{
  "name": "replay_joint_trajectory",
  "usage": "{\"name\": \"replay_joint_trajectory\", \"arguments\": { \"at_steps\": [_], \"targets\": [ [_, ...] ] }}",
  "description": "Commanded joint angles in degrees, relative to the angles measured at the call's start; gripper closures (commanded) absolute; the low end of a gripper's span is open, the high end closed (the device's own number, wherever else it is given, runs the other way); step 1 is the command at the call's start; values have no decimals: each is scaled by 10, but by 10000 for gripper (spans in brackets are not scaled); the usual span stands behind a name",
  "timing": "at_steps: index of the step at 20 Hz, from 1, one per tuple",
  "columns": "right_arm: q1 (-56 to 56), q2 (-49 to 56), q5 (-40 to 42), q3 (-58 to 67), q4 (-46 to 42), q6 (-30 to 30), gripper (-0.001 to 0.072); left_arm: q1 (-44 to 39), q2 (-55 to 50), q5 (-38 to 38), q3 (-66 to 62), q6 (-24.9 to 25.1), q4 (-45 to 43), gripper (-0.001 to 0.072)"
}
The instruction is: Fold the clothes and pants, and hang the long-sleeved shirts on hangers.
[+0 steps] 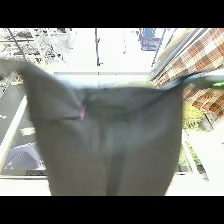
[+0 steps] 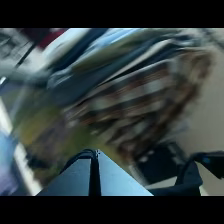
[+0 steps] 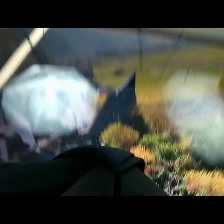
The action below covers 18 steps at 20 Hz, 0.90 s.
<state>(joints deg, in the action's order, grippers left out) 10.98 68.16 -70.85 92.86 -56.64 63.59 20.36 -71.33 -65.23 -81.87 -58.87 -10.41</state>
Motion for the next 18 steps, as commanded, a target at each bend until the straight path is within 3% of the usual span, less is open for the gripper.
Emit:
{"name": "replay_joint_trajectory", "arguments": {
  "at_steps": [1,3,6,9,11,12,16,18],
  "targets": [
    [-61,144,174,-106,-85,4,696,-56,-109,166,111,34,-97,701],
    [-61,237,265,-114,-85,12,696,-66,-207,211,112,39,-75,701],
    [-60,331,362,-113,-81,36,696,-69,-301,210,95,100,43,701],
    [-60,341,361,-112,-79,39,696,-66,-312,206,75,139,81,702],
    [-60,336,273,-93,-83,39,696,-48,-309,175,68,124,54,702],
    [-58,329,215,-83,-93,39,696,-33,-309,141,68,90,29,702],
    [-36,295,-22,-75,-102,73,696,41,-310,-17,68,-38,-178,702],
    [-41,296,-108,-82,-103,82,696,58,-310,-54,68,-64,-250,702]
  ]
}}
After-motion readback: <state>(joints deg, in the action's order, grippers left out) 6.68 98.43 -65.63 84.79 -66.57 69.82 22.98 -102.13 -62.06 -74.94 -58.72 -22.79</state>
